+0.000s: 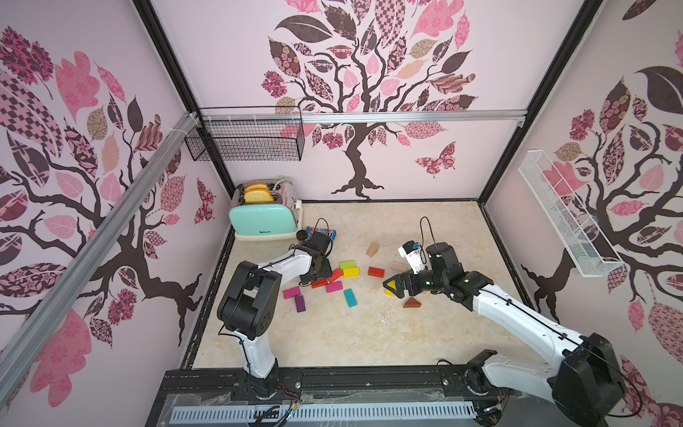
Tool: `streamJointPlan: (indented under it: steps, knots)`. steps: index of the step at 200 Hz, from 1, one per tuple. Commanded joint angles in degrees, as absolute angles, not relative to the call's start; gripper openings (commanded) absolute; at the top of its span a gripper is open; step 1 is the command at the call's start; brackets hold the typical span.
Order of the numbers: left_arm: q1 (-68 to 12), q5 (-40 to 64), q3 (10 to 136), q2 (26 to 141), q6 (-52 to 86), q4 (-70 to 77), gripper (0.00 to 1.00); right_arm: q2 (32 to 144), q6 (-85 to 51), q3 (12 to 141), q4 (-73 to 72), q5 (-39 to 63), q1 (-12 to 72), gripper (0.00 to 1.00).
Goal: Assemble a piece of candy with building blocks
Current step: Assemble the building block at the center of the board.
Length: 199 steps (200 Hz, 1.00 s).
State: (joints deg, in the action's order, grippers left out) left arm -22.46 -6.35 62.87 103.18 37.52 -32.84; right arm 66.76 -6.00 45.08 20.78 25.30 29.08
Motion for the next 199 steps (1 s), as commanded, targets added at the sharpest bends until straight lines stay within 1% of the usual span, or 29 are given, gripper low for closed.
streamJointPlan:
  steps: [1,27,46,59,87,112,134,199]
  knots:
    - [-22.6,-6.7,63.6,102.3,37.1,-36.5,0.77,65.2,-5.6,46.1,21.8,24.5,29.2,0.99]
    - [-22.6,-10.2,65.7,98.1,34.3,-40.9,0.80,64.0,-5.6,45.8,21.8,24.0,29.2,0.99]
    - [-22.1,-14.2,64.9,93.8,32.2,-44.3,0.81,63.8,-5.5,45.4,21.6,24.0,29.2,0.99]
    - [-20.3,-15.3,63.2,91.5,31.4,-45.8,0.82,64.0,-5.3,44.8,21.2,24.2,29.2,0.99]
    - [-14.2,-12.7,57.8,87.9,31.4,-45.4,0.82,65.7,-4.9,44.6,20.7,26.0,29.2,0.99]
    - [-12.0,-14.1,54.9,87.2,31.0,-45.8,0.82,66.5,-4.9,45.4,20.8,27.9,29.2,0.99]
    - [-9.8,-11.7,52.8,86.4,31.0,-44.4,0.83,67.7,-4.4,47.1,22.0,28.9,29.2,0.99]
    - [-9.5,-3.3,51.1,89.3,29.9,-40.6,0.84,73.6,-3.7,52.2,23.6,31.3,29.2,0.99]
